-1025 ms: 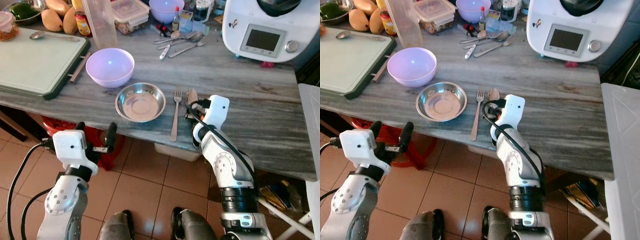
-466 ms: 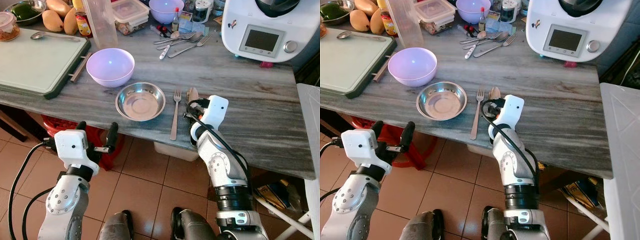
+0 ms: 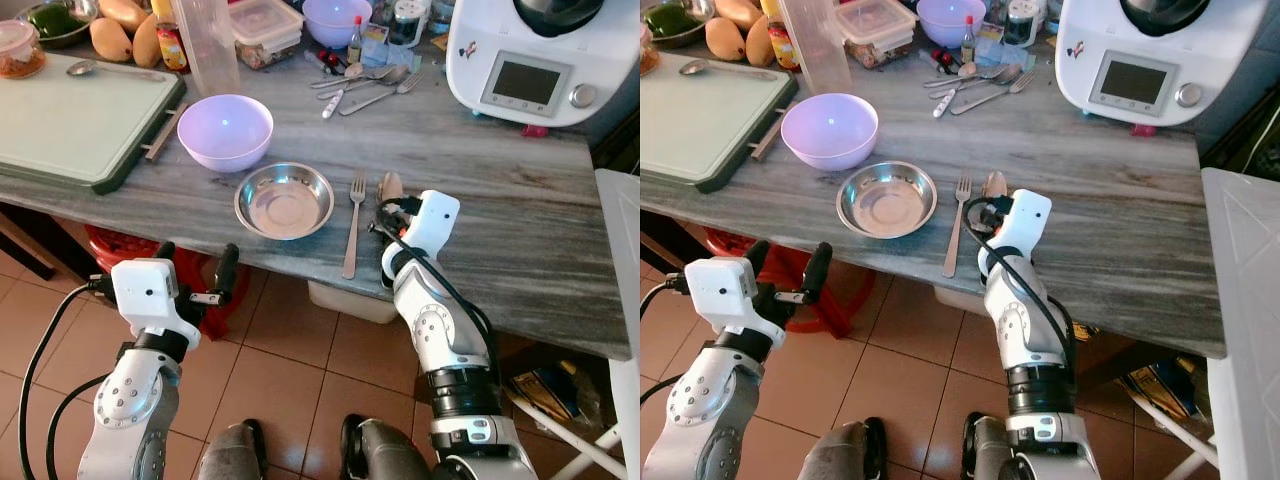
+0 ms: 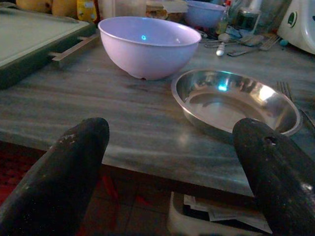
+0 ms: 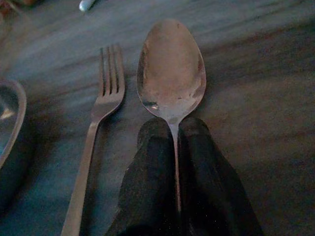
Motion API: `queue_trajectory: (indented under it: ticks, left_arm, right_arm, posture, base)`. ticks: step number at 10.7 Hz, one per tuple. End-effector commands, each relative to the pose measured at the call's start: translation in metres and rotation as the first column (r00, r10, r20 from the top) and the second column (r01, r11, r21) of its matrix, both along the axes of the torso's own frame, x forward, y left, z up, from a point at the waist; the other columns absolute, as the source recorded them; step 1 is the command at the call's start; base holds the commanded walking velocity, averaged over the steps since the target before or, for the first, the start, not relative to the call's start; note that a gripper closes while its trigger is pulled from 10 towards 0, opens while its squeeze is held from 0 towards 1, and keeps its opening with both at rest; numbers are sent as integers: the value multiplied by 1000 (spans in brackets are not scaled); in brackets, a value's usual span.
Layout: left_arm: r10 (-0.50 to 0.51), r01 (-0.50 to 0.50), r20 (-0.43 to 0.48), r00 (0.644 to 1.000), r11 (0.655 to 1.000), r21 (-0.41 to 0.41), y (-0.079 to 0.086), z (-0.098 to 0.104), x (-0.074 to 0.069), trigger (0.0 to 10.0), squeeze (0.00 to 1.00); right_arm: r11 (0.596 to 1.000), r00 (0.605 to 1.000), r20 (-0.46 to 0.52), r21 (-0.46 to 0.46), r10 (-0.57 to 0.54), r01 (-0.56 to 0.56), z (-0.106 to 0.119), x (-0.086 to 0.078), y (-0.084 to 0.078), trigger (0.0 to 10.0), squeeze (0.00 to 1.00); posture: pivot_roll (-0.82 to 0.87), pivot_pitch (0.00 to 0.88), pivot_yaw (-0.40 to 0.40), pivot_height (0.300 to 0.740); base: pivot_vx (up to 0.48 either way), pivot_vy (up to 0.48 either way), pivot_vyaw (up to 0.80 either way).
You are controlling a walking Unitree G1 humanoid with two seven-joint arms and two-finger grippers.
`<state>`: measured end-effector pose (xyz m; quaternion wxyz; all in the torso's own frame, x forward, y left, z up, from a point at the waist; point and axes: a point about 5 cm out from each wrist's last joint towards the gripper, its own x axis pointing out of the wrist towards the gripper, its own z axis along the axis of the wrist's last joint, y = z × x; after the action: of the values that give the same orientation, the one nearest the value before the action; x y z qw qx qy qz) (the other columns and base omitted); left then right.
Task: Setting the table
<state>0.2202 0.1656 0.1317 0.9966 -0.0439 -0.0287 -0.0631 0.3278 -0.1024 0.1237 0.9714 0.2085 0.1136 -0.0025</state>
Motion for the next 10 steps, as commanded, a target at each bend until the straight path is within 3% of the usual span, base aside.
queue_trajectory:
  ticks: [1,7,10]
  left_arm:
    - [7,-7,-22,1000,1000,8,1,-4,-1,10000,0]
    - [6,-6,-22,1000,1000,7,0,-4,0,10000,0]
    - [7,-7,-20,1000,1000,7,0,-4,0,10000,0]
  right_arm:
    - [999,996,-86,51,-6,10,-17,-5,6,10000,1000]
    - [999,997,-80,51,-2,6,-18,-4,7,10000,1000]
    - [999,999,-28,43,-21,22,-5,-2,-5,10000,1000]
  posture:
    - [37,193,-18,740]
    - [35,191,-18,740]
    - [34,190,-20,740]
  base:
    - [0,0,0]
    - [0,0,0]
    - [0,0,0]
